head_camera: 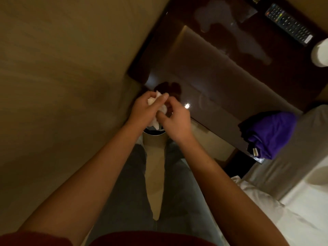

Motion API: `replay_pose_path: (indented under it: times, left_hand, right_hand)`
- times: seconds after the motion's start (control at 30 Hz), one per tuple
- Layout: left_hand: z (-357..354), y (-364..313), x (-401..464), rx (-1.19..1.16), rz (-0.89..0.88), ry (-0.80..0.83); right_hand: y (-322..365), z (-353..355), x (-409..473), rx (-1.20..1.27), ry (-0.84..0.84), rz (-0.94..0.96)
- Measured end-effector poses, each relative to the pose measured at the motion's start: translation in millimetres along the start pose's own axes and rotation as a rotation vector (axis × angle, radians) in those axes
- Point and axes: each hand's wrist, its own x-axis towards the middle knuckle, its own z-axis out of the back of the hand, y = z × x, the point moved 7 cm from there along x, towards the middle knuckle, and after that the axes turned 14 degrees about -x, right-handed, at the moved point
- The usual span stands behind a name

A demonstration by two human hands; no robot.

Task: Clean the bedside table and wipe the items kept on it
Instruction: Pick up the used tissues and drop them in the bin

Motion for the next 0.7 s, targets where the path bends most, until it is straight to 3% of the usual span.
replay_pose_path:
  times: [0.13, 0.27, 0.43, 0.7]
  left_hand:
    - [18.8, 10.7, 0.2, -0.103, -0.030, -0.132]
    - [19.1, 34.6, -3.3, -0.174, -0.005, -0.173]
    - [9.5, 91.6, -0.4, -0.285, 0.167, -0.128]
    - [44.0, 180.5, 18.3, -0.109, 0.314, -0.087]
  right_hand:
    - [-10.6, -6.2, -9.3, 0.309, 0.107, -0.035]
    - [-47.4, -13.8, -16.3, 0.423, 0.029, -0.320]
    - [-78.3, -56.7, -33.3, 0.642, 0.245, -0.567]
    - [-121.6, -146.8, -46.5, 0.627, 0.041, -0.645]
